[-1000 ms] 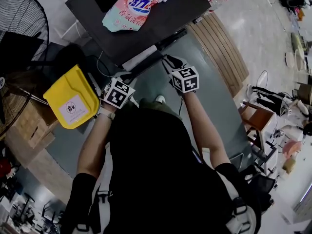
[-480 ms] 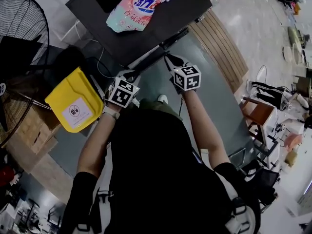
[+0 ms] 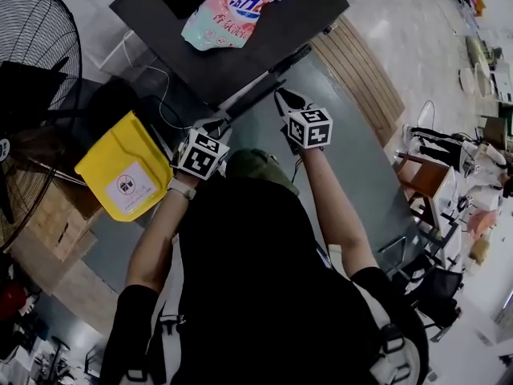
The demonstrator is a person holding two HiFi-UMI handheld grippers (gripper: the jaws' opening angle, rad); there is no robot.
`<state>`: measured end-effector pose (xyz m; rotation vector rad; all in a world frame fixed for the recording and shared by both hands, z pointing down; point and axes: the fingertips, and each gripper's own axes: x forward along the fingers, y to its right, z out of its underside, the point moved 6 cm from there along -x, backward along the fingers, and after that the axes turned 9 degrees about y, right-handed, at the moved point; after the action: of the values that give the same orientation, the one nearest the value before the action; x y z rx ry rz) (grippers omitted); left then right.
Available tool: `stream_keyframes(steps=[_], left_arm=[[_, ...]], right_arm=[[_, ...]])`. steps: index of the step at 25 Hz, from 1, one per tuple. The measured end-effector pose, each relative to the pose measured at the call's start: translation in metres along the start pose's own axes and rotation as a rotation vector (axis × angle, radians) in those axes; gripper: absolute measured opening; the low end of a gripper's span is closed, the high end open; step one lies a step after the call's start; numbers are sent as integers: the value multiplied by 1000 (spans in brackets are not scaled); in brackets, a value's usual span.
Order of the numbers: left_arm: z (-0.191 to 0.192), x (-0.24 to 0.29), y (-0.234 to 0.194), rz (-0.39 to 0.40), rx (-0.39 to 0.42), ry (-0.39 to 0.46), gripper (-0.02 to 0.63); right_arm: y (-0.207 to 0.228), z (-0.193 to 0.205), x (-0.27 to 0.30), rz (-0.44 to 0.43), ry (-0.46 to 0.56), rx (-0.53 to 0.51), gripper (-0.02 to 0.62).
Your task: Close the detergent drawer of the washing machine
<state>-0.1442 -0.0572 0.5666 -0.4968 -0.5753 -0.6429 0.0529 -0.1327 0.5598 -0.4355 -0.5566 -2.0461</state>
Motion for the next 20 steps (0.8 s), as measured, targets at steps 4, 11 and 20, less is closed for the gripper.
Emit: stream_keyframes(steps=[4, 11, 20], left_arm=[[11, -3, 2, 24, -23, -10, 92], [16, 0, 25, 94, -29, 8, 76], [3, 16, 31, 85, -77, 38, 29]], right_arm=[[-11, 5, 0, 3, 0, 3, 46], [-22, 16, -6, -4, -26, -1, 46], [-19, 28, -3, -51, -68, -12, 46]])
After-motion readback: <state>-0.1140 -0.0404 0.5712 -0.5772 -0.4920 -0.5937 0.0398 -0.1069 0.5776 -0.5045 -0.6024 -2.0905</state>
